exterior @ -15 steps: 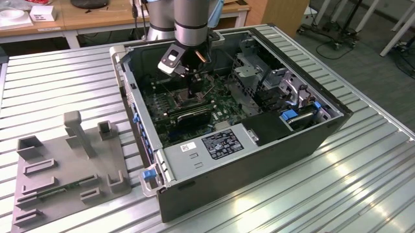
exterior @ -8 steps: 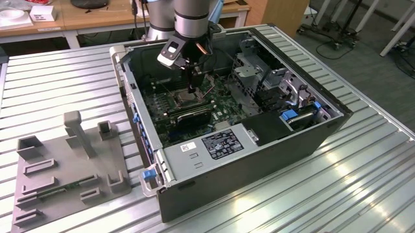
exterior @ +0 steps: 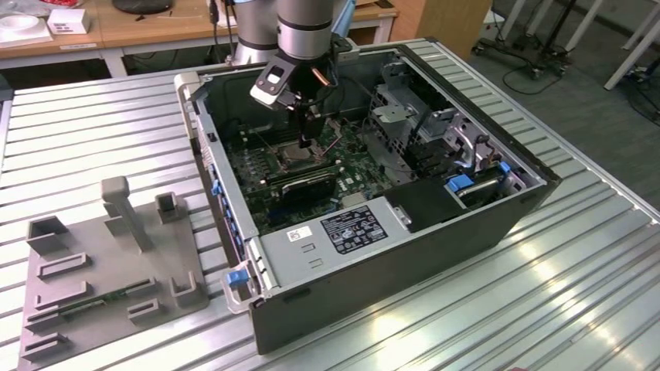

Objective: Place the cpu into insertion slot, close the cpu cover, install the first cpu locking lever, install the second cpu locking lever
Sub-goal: 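Place the cpu into insertion slot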

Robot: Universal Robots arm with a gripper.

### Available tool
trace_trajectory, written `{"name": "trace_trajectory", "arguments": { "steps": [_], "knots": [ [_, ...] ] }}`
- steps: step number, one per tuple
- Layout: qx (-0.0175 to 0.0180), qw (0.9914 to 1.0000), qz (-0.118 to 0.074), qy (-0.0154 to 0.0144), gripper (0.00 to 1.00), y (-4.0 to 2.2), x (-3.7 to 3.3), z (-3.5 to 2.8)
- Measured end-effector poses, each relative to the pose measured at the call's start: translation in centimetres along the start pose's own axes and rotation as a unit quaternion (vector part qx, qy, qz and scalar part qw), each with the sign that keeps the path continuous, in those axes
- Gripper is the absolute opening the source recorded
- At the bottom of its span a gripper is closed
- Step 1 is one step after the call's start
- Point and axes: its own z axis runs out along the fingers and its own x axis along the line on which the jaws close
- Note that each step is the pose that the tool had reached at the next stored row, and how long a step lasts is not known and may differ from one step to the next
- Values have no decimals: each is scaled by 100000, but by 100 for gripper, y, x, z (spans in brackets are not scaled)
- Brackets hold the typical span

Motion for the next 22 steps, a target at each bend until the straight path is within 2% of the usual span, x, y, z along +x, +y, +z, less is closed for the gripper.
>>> {"name": "trace_trajectory", "arguments": {
  "steps": [4, 19, 22],
  "knots": [
    [0, 100000, -2, -4, 61, 1, 0, -18],
    [-1, 100000, 0, -1, 61, 5, 4, -159],
    [0, 100000, 0, -1, 61, 5, 4, -170]
  ]
}}
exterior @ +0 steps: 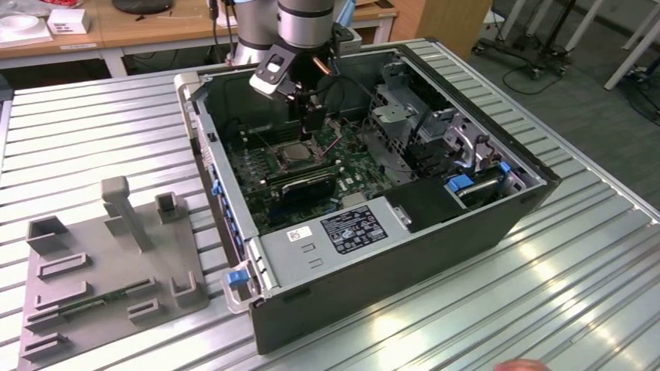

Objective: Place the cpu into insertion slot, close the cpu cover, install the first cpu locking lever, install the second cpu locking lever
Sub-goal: 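Place the cpu into insertion slot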

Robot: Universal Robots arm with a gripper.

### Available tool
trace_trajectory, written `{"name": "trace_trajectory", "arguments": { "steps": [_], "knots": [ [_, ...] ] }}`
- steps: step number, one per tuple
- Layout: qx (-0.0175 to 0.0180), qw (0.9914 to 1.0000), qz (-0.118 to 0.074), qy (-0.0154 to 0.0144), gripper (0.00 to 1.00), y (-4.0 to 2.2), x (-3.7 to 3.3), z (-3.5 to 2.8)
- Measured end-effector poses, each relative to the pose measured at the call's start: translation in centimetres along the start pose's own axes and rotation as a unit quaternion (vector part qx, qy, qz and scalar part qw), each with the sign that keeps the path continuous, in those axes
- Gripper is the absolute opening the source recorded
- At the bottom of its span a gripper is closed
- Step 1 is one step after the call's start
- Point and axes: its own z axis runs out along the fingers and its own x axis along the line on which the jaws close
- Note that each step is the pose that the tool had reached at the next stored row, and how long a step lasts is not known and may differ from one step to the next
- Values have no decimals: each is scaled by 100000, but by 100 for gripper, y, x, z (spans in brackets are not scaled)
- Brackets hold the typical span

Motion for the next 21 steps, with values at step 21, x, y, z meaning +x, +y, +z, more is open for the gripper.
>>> {"name": "trace_trajectory", "arguments": {
  "steps": [21],
  "knots": [
    [0, 100000, 1, 0, 53, 0, 0, -6]
  ]
}}
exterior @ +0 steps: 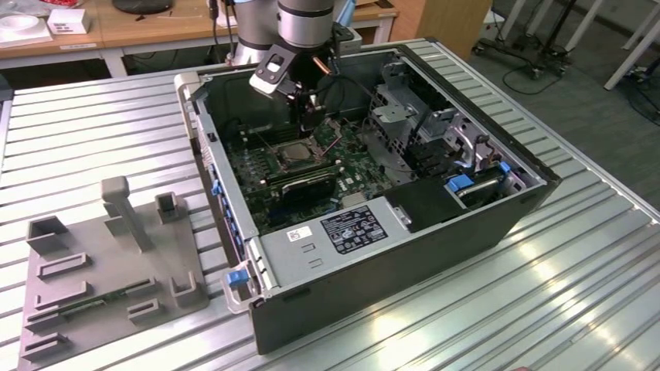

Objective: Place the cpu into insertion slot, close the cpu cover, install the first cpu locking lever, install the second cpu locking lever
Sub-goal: 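Place the cpu into insertion slot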

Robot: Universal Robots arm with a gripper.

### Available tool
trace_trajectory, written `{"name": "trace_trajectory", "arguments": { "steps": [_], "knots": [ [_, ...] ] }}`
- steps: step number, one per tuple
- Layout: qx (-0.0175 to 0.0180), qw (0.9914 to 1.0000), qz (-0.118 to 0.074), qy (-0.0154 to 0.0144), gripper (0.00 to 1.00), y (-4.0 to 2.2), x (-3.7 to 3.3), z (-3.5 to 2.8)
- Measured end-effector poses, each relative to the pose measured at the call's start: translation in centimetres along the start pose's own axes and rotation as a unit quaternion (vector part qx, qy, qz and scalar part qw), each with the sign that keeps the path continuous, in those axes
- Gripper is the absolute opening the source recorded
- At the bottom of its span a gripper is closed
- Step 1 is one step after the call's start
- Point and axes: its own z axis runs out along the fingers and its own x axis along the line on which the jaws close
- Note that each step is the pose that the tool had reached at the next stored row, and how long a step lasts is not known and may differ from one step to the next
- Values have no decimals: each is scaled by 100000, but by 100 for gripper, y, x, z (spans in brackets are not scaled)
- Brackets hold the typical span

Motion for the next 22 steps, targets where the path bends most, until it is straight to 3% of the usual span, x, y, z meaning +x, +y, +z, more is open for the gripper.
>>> {"name": "trace_trajectory", "arguments": {
  "steps": [1, 3, 4, 6, 7, 11, 22],
  "knots": [
    [-1, 100000, -3, -2, 53, 0, 0, 0],
    [-2, 100000, 0, 0, 41, 0, 0, 0],
    [0, 100000, -2, 0, 41, 0, 0, -1],
    [0, 100000, -1, 0, 29, 0, 0, -1],
    [0, 100000, -1, -2, 29, 0, 0, -1],
    [1, 100000, -1, -2, 12, 0, 0, -2],
    [13, 100000, -10, -19, 11, 0, -12, -4]
  ]
}}
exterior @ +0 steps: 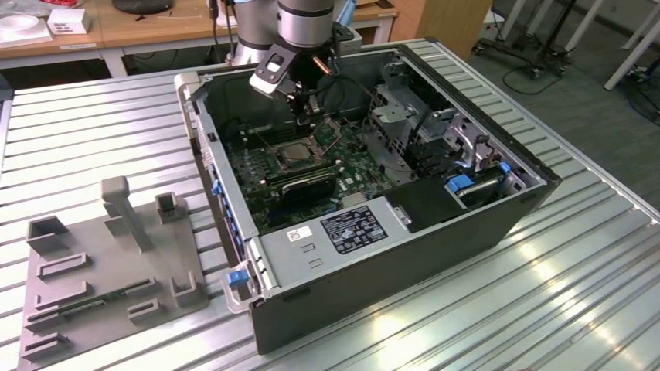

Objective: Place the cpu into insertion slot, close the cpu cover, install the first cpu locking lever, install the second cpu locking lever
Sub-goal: 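Place the cpu into insertion slot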

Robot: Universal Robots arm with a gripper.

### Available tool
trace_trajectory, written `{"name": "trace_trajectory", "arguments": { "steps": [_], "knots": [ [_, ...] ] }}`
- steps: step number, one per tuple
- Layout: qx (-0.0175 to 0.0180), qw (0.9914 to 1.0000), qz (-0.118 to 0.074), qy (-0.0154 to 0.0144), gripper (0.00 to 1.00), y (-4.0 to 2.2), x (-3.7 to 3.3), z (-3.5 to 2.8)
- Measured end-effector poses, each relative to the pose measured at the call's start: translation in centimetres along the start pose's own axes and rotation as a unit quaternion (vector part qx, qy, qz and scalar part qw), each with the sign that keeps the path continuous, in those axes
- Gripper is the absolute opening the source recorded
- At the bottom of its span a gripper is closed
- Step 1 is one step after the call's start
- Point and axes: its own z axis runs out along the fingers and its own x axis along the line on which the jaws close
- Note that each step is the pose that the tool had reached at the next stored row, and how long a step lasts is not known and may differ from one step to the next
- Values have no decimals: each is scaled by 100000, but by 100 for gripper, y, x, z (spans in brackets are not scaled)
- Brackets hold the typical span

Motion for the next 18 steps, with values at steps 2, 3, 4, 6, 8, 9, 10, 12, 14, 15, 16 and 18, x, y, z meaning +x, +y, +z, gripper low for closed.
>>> {"name": "trace_trajectory", "arguments": {
  "steps": [2, 3, 4, 6, 8, 9, 10, 12, 14, 15, 16, 18],
  "knots": [
    [-11, 100000, 12, 14, 11, 0, -19, 8],
    [-13, 100000, 14, 19, 11, 0, -26, 15],
    [-14, 100000, 13, 20, 11, 0, -30, 29],
    [-13, 100000, 20, 17, 11, -2, -38, 64],
    [-16, 100000, 22, 21, 11, -3, -40, 101],
    [-13, 100000, 14, 18, 11, -3, -40, 118],
    [-14, 100000, 15, 19, 11, -4, -41, 138],
    [-8, 100000, 14, 10, 11, -5, -42, 173],
    [-15, 100000, 13, 22, 11, -6, -42, 210],
    [-16, 100000, 14, 23, 11, -6, -43, 228],
    [-16, 100000, 12, 20, 11, -7, -43, 247],
    [-17, 100000, 15, 24, 11, -8, -44, 281]
  ]
}}
